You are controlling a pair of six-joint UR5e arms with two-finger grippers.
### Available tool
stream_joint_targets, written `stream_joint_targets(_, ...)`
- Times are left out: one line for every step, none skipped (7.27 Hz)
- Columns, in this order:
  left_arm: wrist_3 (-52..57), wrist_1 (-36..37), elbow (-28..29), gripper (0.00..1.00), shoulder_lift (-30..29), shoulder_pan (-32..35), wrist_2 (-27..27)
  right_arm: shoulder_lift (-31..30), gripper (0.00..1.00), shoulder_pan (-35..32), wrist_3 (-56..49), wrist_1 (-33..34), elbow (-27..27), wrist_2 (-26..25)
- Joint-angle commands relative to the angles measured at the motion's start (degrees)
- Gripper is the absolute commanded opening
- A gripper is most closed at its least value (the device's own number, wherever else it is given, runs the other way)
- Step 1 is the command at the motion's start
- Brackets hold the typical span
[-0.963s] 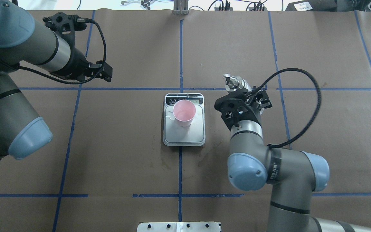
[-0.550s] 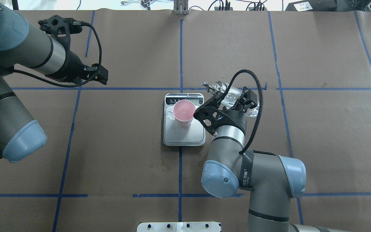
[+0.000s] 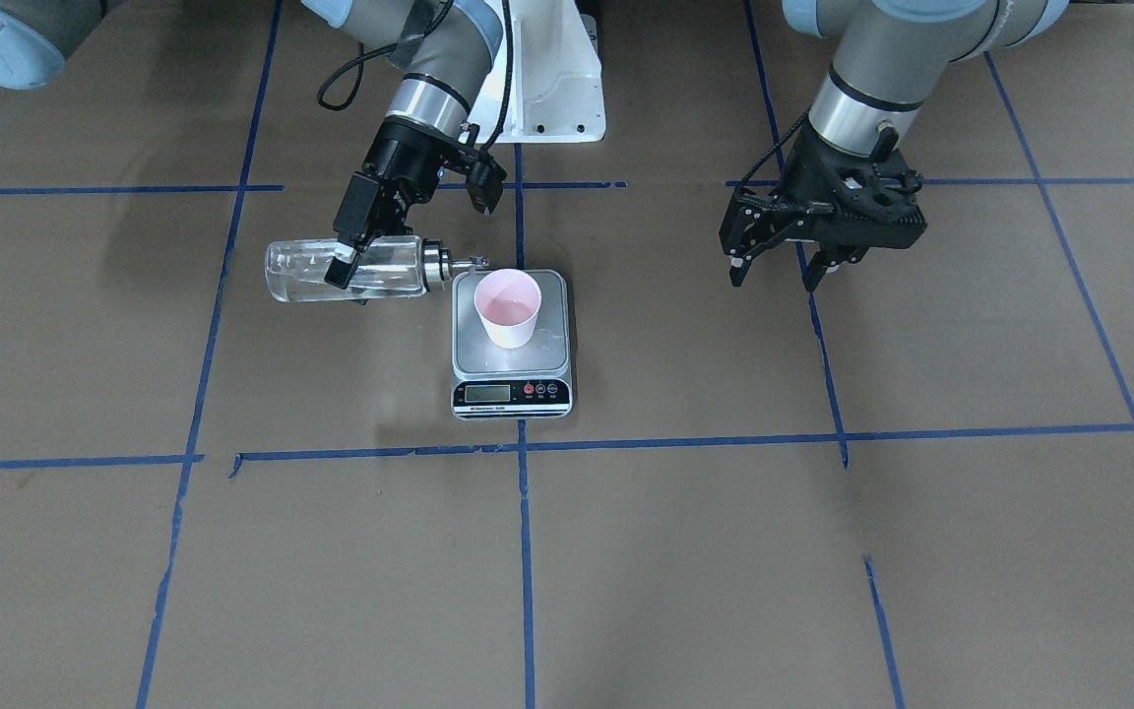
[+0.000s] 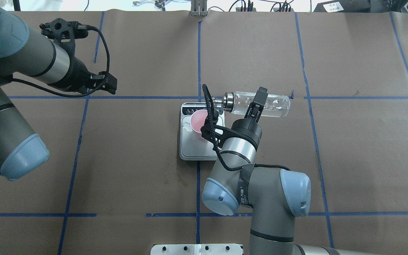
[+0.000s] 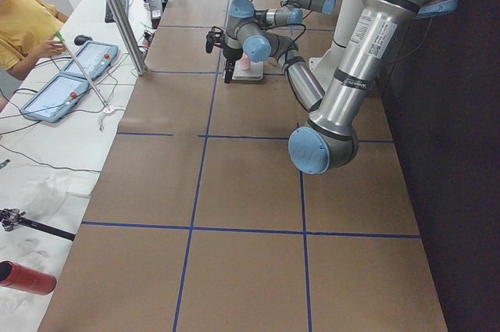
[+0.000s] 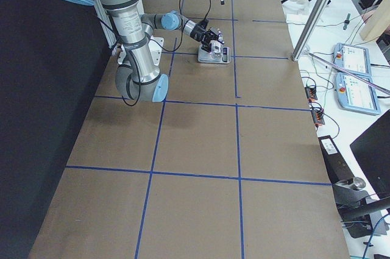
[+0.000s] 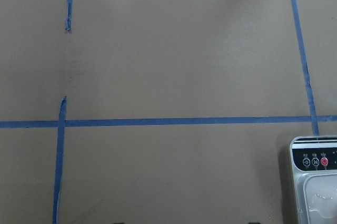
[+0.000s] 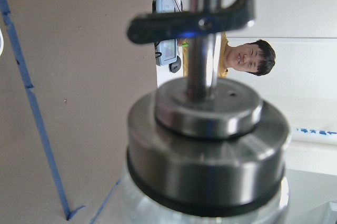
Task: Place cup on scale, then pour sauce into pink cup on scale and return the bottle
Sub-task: 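Tilt the bottle spout down over the pink cup with the right gripper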
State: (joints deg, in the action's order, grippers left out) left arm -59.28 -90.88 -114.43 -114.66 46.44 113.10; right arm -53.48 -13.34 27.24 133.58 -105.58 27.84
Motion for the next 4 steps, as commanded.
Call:
stream_joint_targets(-0.2, 0.0, -0.1, 0.83, 0.0, 0.0, 0.2, 1.2, 0.00, 0.2, -7.8, 4.8, 0.2, -3.3)
stream_joint_targets(-0.3, 0.0, -0.1, 0.83, 0.0, 0.0, 0.3, 0.8, 0.00, 0.2, -12.9, 5.2, 0.1, -5.1)
stream_joint_targets(-0.4, 0.0, -0.1, 0.83, 0.0, 0.0, 0.3, 1.0, 0.00, 0.3, -16.0, 5.2, 0.2, -5.8)
stream_joint_targets(-0.5, 0.0, 0.0, 0.83, -0.1, -0.1, 0.4, 0.8, 0.00, 0.3, -16.5, 5.2, 0.2, -6.1)
